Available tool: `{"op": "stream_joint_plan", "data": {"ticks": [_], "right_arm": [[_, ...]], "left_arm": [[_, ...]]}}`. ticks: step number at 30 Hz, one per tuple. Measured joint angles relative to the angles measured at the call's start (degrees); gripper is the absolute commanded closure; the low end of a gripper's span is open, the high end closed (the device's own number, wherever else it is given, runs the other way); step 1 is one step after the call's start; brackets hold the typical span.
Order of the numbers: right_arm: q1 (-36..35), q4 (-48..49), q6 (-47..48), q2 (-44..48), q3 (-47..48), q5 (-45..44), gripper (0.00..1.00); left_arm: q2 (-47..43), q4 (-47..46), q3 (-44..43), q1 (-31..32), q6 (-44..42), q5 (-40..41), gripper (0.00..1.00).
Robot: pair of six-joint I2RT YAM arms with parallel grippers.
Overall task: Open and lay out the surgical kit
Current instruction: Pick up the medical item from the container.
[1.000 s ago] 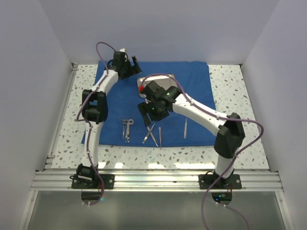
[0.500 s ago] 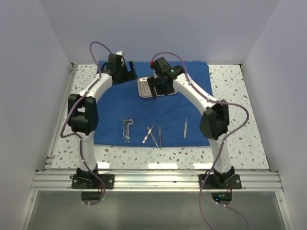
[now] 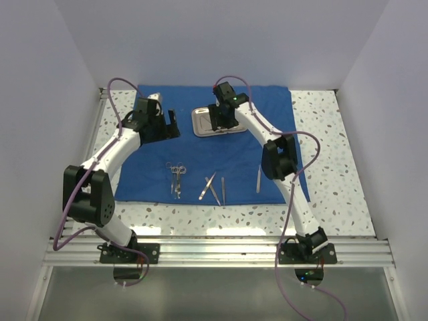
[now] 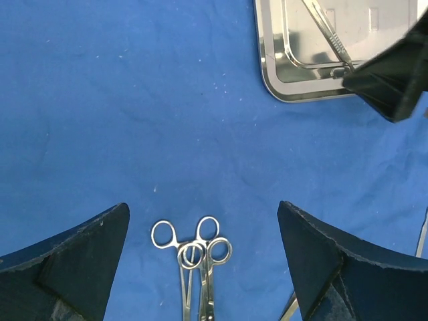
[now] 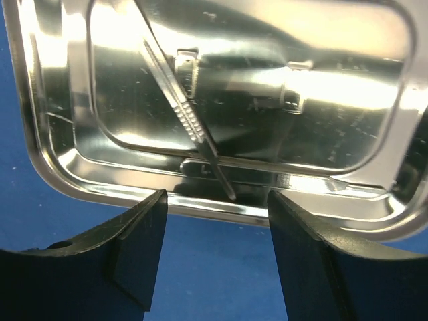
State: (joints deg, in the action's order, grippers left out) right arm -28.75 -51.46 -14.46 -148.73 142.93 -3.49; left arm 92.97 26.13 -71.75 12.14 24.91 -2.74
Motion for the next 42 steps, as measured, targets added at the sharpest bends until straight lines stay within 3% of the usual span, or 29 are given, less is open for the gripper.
{"op": "stream_joint_plan", "data": {"ticks": [15, 23, 27, 42], "right_arm": [[-0.8, 3.0, -0.8, -3.7, 2.1, 0.8, 0.48], [-0.6, 3.1, -0.9, -4.7, 3.6, -0.5, 0.76], [-0.5, 3.6, -0.7, -4.4, 2.4, -0.8, 1.0], [-0.5, 4.9, -0.9, -1.9, -1.3, -3.0, 1.0]], "left_arm": [[-0.7, 2.4, 3.5, 0.0, 0.0, 1.6, 0.04], [-1.0, 3.2, 4.2, 0.0, -0.5, 3.0, 0.04], [-1.0, 3.2, 4.2, 0.0, -0.6, 3.1, 0.04], [-1.0, 2.9, 4.2, 0.0, -0.7, 2.9, 0.04]]}}
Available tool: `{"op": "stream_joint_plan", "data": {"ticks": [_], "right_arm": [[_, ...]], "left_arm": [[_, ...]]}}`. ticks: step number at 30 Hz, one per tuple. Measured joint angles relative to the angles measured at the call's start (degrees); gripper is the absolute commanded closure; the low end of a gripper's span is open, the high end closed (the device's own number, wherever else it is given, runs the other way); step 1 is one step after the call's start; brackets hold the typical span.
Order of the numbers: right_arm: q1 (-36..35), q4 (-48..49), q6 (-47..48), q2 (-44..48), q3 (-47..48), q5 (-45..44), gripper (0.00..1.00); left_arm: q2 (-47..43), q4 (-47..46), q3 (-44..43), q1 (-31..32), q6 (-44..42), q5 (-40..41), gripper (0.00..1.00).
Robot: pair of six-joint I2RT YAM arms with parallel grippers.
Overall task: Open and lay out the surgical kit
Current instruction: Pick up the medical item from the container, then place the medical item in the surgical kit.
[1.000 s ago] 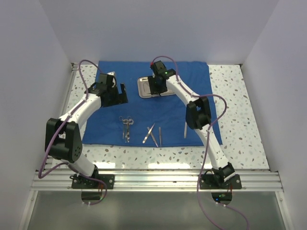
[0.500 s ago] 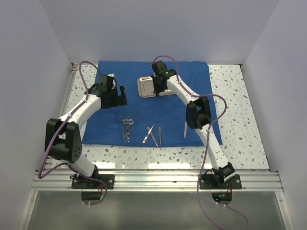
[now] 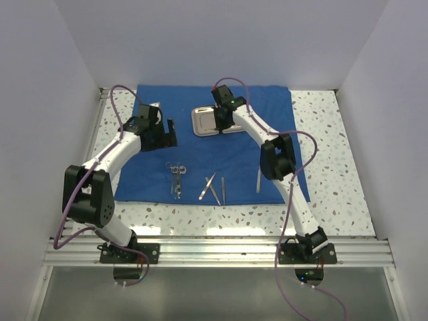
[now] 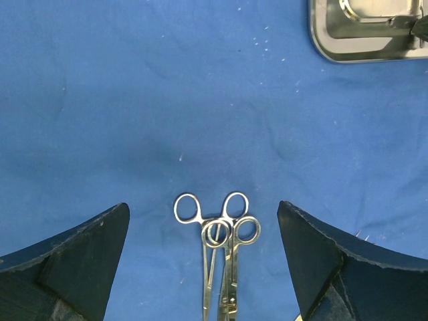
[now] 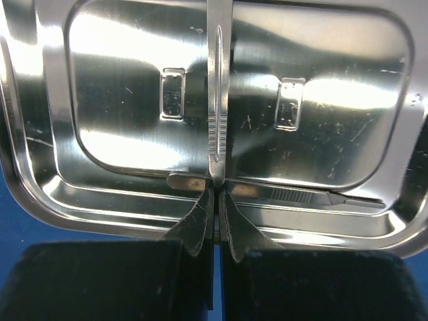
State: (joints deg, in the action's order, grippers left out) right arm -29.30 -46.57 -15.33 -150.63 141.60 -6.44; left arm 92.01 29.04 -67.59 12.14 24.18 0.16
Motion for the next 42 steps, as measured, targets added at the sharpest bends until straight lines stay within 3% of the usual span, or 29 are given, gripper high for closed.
{"op": "stream_joint_plan", "data": {"ticks": [6, 14, 17, 22, 27, 33, 42], "right_arm": [[0.1, -0.5, 0.0, 4.4, -0.9, -2.5, 1.0], [0.1, 0.9, -0.2, 24.0, -9.2, -6.8, 1.0], [0.1, 1.4, -1.6, 35.5, -22.3, -8.1, 1.0], [-0.2, 1.5, -7.6, 56.5, -52.8, -9.3, 1.0], [-2.0, -1.0, -15.1, 68.8, -73.9, -10.5, 1.0], [-2.7, -0.4, -20.4, 72.4, -83.8, -10.6, 1.0], [-2.7, 10.6, -21.1, 68.7, -91.6, -7.5, 1.0]], "left_arm": [[0.0, -1.6, 0.0, 0.0, 0.0, -1.5, 0.04], [0.0, -4.5, 0.5, 0.0, 0.0, -3.4, 0.04], [0.1, -5.2, 1.0, 0.0, 0.0, -4.3, 0.04], [2.4, -7.4, 1.2, 0.0, 0.3, -6.8, 0.05], [7.1, -8.0, 0.9, 0.2, 0.5, -9.4, 0.07], [11.6, -6.9, -3.6, 2.0, 0.7, -10.0, 0.07], [12.4, -4.7, -14.2, 3.9, 0.4, -6.2, 0.07]]}}
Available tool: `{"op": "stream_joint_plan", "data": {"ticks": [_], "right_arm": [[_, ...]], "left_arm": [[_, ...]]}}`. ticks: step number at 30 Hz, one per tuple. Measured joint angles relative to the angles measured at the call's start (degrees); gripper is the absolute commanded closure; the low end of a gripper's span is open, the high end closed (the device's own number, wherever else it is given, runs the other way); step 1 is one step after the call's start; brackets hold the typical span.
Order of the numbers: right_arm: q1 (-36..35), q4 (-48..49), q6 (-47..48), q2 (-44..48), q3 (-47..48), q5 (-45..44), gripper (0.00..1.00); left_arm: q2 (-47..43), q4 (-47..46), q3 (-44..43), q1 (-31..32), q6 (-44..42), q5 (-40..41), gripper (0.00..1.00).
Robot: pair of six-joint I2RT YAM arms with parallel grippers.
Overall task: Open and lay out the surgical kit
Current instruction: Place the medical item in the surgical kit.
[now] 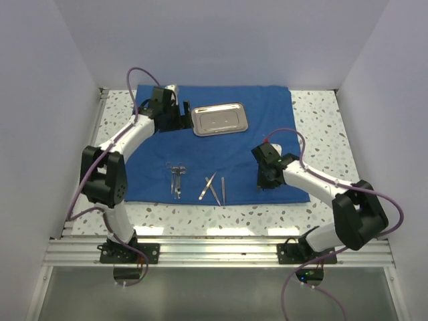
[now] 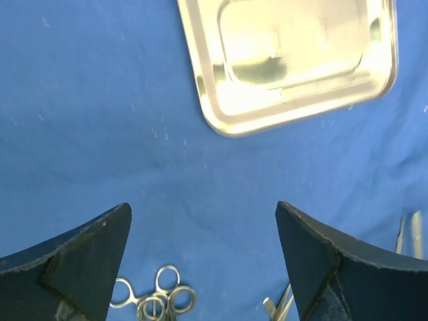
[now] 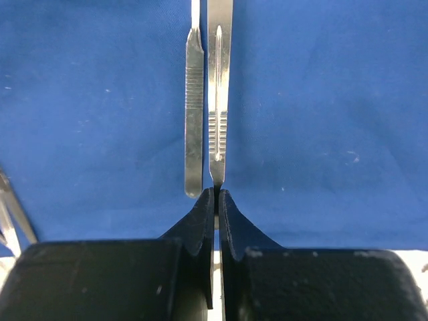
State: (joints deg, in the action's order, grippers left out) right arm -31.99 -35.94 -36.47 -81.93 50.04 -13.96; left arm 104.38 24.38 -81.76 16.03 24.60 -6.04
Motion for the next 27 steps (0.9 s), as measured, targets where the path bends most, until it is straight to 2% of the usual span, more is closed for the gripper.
{"op": "stream_joint_plan", "data": {"ticks": [4, 5, 7, 8, 11, 16, 23, 27], "right_arm": [[0.0, 2.8, 0.0, -0.4, -2.6, 0.6, 1.0], [0.0, 3.3, 0.1, -0.4, -3.1, 0.8, 0.83], [0.0, 4.0, 0.6, -0.4, -3.8, 1.3, 0.59], [0.0, 4.0, 1.0, -0.4, -3.9, 1.4, 0.4], [0.0, 3.7, 2.6, 0.5, -3.8, 1.3, 0.25], [0.0, -0.7, 4.9, 9.5, -0.9, 0.3, 0.24], [0.0, -10.6, 6.6, 25.7, 10.8, -0.4, 0.24], [0.0, -18.1, 6.6, 30.9, 13.7, -1.6, 0.24]], "left_arm": [[2.9, 4.5, -9.5, 0.3, -0.2, 2.7, 0.06], [3.7, 5.4, -11.9, 0.4, -0.3, 3.2, 0.06], [5.6, 7.3, -17.4, 0.8, -0.4, 4.1, 0.04], [6.5, 8.7, -20.2, 1.0, -0.5, 4.7, 0.04], [9.9, 12.2, -29.0, 2.0, -2.7, 5.4, 0.04], [16.9, 14.5, -39.8, 5.3, -9.0, 6.5, 0.04], [22.2, 15.0, -39.7, 11.1, -19.5, 5.2, 0.04], [26.2, 13.1, -41.0, 13.8, -24.9, 2.8, 0.04]]}}
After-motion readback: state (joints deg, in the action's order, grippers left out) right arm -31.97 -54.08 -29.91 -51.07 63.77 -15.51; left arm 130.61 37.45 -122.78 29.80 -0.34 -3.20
